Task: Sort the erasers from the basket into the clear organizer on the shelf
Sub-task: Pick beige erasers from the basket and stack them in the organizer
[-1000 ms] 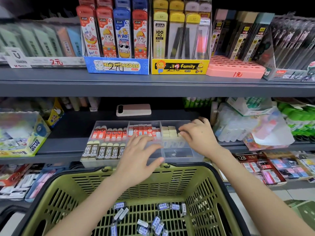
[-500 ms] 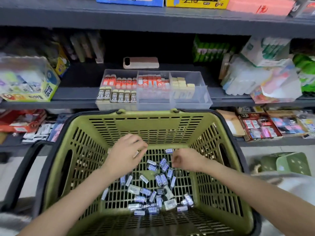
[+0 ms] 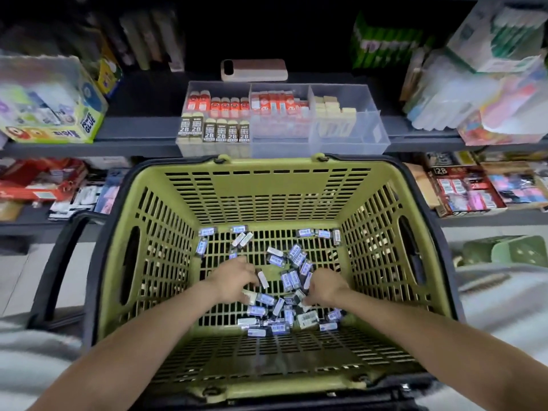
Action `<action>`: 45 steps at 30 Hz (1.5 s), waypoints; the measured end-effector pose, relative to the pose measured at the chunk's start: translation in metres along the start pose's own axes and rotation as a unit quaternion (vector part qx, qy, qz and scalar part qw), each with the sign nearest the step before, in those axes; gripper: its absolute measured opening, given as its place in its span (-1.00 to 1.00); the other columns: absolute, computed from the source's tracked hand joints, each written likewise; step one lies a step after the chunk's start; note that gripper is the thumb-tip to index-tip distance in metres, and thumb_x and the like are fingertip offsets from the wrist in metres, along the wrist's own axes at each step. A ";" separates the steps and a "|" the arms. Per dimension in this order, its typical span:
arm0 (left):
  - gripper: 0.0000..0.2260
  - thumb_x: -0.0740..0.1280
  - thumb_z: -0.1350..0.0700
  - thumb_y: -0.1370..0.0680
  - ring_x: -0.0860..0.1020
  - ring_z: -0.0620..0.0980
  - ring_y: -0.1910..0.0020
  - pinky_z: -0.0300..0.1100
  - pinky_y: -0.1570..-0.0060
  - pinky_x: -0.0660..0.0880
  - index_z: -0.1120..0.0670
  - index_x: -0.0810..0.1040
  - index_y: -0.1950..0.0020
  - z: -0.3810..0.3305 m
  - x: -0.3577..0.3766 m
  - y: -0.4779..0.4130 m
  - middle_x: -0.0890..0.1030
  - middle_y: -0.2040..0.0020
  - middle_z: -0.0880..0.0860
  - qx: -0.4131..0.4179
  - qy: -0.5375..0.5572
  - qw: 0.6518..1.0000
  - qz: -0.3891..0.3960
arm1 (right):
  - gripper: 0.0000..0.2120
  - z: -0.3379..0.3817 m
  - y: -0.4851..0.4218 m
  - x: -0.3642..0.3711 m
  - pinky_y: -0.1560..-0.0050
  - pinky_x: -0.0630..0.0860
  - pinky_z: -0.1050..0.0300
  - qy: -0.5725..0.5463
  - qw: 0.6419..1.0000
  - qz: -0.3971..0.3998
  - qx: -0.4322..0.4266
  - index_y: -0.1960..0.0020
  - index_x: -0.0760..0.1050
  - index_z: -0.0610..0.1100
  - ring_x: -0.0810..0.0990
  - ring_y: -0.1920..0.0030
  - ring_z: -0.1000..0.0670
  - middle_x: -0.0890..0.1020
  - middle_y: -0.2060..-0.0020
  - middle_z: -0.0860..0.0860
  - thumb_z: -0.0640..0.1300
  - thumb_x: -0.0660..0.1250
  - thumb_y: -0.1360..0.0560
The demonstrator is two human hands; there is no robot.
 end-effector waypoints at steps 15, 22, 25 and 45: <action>-0.73 0.28 0.33 -0.53 0.53 0.00 0.12 -0.24 0.20 0.50 0.05 0.38 -0.14 -0.010 -0.017 0.009 0.53 0.00 0.08 -0.133 0.467 0.873 -0.046 | -0.74 0.014 -0.006 0.001 -0.01 0.59 0.13 -0.181 0.983 -0.008 0.034 -0.04 0.57 -0.28 0.60 0.09 0.02 0.64 0.03 -0.10 -0.17 0.44 -0.42; -0.69 0.17 -0.05 -0.61 0.57 0.07 0.09 -0.02 0.12 0.57 0.14 0.55 -0.10 -0.037 -0.043 0.014 0.59 0.07 0.14 -0.172 0.849 0.500 0.015 | -0.85 0.051 0.016 -0.039 0.28 0.56 0.28 -0.502 0.858 0.041 -0.101 0.03 0.57 -0.29 0.62 0.29 0.04 0.64 0.12 -0.14 -0.36 0.40 -0.41; -0.66 0.28 -0.11 -0.52 0.56 0.01 0.29 -0.21 0.35 0.53 0.16 0.58 -0.03 -0.041 -0.040 0.016 0.61 0.22 0.11 -0.182 0.849 0.494 0.043 | -0.87 0.046 0.019 -0.040 0.19 0.59 0.25 -0.478 0.866 0.094 -0.111 0.00 0.55 -0.28 0.68 0.19 0.01 0.66 0.13 -0.12 -0.36 0.34 -0.45; -0.79 0.48 0.13 -0.45 0.57 0.02 0.22 -0.18 0.30 0.60 0.14 0.57 -0.02 0.014 -0.030 0.036 0.56 0.08 0.11 -0.317 0.702 0.627 -0.118 | -0.67 0.001 0.000 0.020 -0.02 0.50 0.14 -0.016 0.991 0.117 -0.066 -0.05 0.54 -0.26 0.58 -0.01 -0.04 0.62 -0.04 -0.12 -0.12 0.48 -0.38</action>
Point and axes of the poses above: each hand's wrist, its own y-axis away from the middle knuckle, its own x-axis out of the palm, z = x × y, the point moved 2 cm from there along -y, towards the middle knuckle
